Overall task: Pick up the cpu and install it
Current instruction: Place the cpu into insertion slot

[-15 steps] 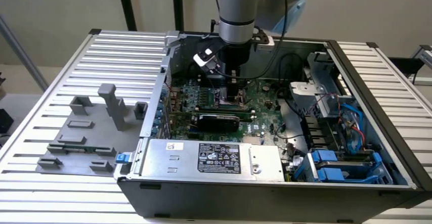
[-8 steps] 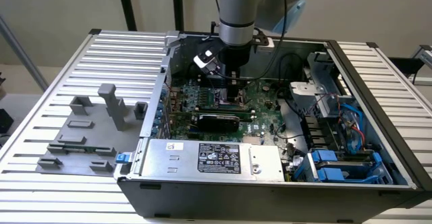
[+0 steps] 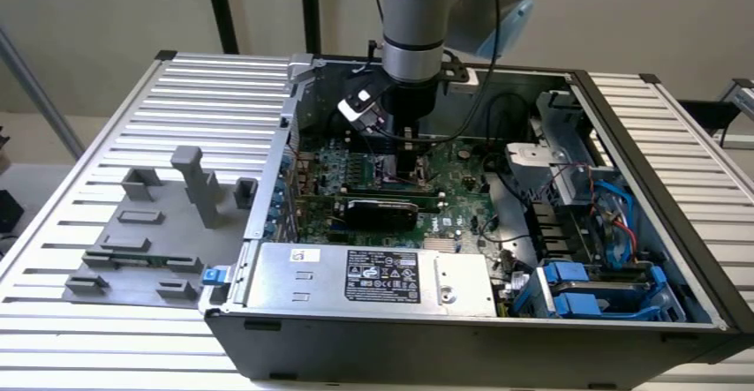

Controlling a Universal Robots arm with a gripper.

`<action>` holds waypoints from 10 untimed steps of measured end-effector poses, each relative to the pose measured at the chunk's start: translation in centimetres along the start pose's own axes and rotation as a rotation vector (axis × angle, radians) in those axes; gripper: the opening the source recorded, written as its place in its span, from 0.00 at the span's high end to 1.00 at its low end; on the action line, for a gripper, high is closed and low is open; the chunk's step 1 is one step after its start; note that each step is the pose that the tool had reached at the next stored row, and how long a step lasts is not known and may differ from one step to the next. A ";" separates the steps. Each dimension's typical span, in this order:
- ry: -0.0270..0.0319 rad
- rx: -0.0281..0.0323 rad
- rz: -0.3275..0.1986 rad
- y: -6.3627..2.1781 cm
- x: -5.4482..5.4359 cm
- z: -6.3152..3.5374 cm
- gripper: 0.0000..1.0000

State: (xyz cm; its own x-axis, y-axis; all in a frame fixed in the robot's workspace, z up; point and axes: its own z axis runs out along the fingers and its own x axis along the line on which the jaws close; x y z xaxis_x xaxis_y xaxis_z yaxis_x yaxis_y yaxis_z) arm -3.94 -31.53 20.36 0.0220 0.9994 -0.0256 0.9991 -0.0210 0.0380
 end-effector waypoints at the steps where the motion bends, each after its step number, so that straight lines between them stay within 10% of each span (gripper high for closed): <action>1: -0.0001 0.0001 0.000 0.00 0.0 0.00 0.45; 10: -0.0002 0.0001 0.001 -0.01 0.0 0.25 0.45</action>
State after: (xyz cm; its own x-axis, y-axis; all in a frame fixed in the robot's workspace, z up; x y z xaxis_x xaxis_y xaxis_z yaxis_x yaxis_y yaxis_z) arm -3.94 -31.59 20.11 0.0233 0.9994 -0.0257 0.9990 -0.0223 0.0380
